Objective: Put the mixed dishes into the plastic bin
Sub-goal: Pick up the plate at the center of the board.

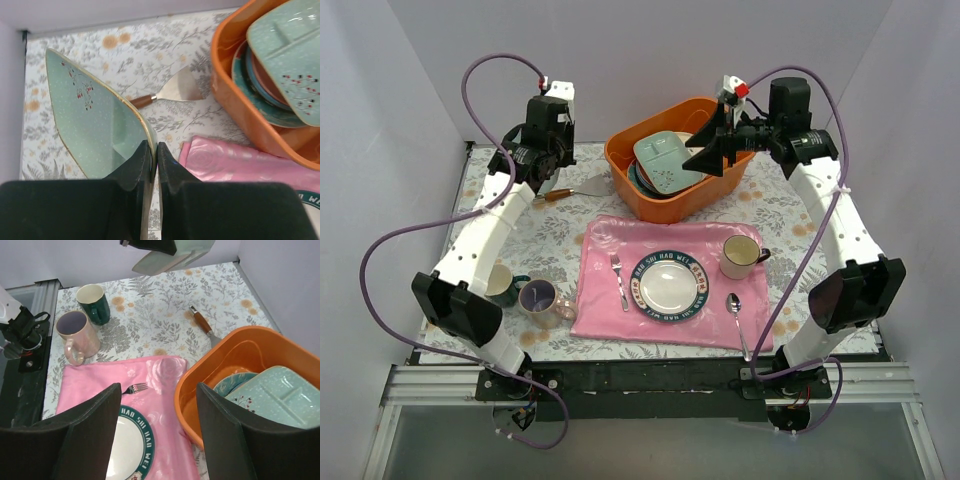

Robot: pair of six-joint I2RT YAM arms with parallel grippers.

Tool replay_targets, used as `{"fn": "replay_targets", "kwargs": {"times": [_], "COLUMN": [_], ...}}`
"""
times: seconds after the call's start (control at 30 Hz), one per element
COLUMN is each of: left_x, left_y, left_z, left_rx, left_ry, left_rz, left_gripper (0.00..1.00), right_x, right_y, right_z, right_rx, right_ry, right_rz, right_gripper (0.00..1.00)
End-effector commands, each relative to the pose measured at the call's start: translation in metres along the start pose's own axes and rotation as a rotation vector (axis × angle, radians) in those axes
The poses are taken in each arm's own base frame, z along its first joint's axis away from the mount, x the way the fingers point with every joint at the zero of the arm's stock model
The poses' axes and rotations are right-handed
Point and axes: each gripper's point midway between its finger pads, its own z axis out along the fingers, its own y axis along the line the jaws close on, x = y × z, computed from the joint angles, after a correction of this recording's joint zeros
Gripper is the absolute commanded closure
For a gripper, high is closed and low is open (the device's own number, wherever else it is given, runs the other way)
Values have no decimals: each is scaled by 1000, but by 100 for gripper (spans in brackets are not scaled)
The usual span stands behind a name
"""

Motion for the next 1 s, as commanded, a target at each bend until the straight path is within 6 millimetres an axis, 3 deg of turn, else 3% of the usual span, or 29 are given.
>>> {"fn": "replay_targets", "kwargs": {"times": [0.0, 0.13, 0.2, 0.27, 0.3, 0.33, 0.4, 0.47, 0.53, 0.57, 0.73, 0.97], "left_x": [-72, -77, -76, -73, -75, -67, -66, -50, -52, -39, -34, -24], "left_y": [-13, -42, -60, -76, -81, -87, -105, -125, -132, -142, -163, -191], "left_z": [-57, -77, -88, -99, -104, -102, -116, -121, -132, -130, -135, -136], "left_rx": [82, 171, 225, 281, 296, 313, 381, 448, 461, 483, 528, 556], "left_ry": [-298, -381, -421, -455, -480, -477, -536, -561, -637, -637, -697, -734], "left_rz": [86, 215, 266, 341, 358, 389, 467, 539, 618, 655, 731, 813], "left_gripper": [100, 100, 100, 100, 100, 100, 100, 100, 100, 100, 100, 100], "right_x": [-27, -46, -55, -53, -60, -60, -50, -47, -43, -41, -34, -4], "right_y": [-12, -29, -41, -47, -46, -47, -48, -48, -47, -48, -56, -61], "right_z": [-3, -10, -19, -23, -29, -31, -33, -33, -32, -32, -33, -22], "right_rx": [28, 101, 127, 102, 62, 48, 30, 30, 40, 47, 168, 340], "right_ry": [-29, -64, -111, -150, -196, -212, -218, -214, -209, -205, -168, -67], "right_rz": [-106, -109, -24, 61, 146, 177, 267, 302, 337, 352, 364, 387], "right_gripper": [31, 30, 15, 9, 2, 1, 1, 1, 1, 1, 1, 1]}}
